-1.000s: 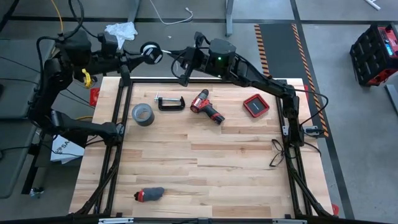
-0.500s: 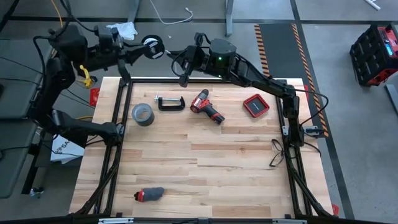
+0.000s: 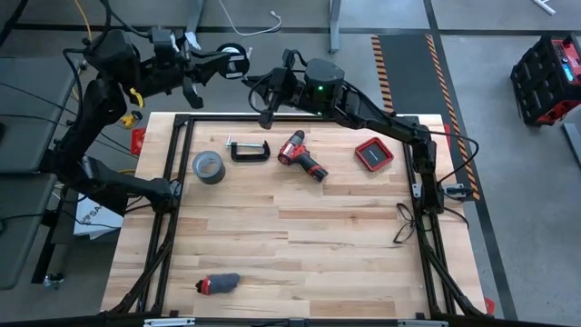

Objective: Coil cords
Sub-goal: Coil the white cable wire into the black spool

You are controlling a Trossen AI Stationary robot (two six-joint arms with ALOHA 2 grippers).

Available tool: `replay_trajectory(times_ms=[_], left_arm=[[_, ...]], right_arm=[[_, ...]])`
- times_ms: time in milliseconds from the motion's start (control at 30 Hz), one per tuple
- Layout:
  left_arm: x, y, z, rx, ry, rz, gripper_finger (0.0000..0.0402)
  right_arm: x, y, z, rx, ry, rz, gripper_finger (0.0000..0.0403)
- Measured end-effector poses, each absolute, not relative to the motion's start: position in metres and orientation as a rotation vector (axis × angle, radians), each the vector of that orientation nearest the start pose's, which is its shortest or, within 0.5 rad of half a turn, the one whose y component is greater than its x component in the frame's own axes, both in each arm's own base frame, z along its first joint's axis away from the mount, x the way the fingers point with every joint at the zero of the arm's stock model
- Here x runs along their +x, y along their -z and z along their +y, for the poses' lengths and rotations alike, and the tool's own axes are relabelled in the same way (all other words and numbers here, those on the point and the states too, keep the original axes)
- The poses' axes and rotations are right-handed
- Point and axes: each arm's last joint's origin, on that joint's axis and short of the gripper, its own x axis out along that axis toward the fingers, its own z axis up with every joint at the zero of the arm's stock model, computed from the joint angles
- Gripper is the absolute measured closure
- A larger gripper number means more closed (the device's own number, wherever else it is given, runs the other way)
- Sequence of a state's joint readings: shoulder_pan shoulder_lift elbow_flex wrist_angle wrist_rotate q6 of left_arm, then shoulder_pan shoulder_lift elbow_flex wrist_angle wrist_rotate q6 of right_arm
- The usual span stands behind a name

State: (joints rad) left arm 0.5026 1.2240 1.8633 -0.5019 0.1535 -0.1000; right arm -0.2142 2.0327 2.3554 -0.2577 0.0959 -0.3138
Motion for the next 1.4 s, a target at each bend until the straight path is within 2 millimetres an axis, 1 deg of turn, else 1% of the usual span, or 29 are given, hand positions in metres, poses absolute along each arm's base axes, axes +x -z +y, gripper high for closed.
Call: replay_trajectory(times_ms=[467,533,733,833,1067,1167,1300,1400], left_arm=[[0.167,-0.562,0.088,-0.074,-0.355,-0.183,0.0401],[0.167,-0.562,0.088,-0.074,-0.363,-0.185,0.0401],[0.167,-0.562,0.088,-0.075,-0.37,-0.187,0.0401],[0.167,-0.564,0.088,-0.069,-0.368,-0.208,0.0401],[0.166,-0.57,0.087,-0.056,-0.363,-0.273,0.0401],[0.165,-0.571,0.087,-0.049,-0.368,-0.28,0.0401],[0.16,-0.571,0.085,-0.034,-0.42,-0.268,0.0401],[0.154,-0.572,0.084,-0.023,-0.459,-0.266,0.0401]], right_arm=[[0.436,-0.484,-0.098,-0.317,0.33,-0.052,0.0399],[0.436,-0.485,-0.098,-0.318,0.333,-0.06,0.0388],[0.436,-0.485,-0.097,-0.317,0.332,-0.064,0.0336],[0.436,-0.486,-0.097,-0.316,0.332,-0.065,0.0322],[0.436,-0.486,-0.098,-0.317,0.336,-0.064,0.0318],[0.436,-0.485,-0.099,-0.327,0.38,-0.051,0.0318],[0.434,-0.484,-0.1,-0.351,0.431,-0.008,0.0318],[0.431,-0.485,-0.099,-0.376,0.43,0.018,0.0318]])
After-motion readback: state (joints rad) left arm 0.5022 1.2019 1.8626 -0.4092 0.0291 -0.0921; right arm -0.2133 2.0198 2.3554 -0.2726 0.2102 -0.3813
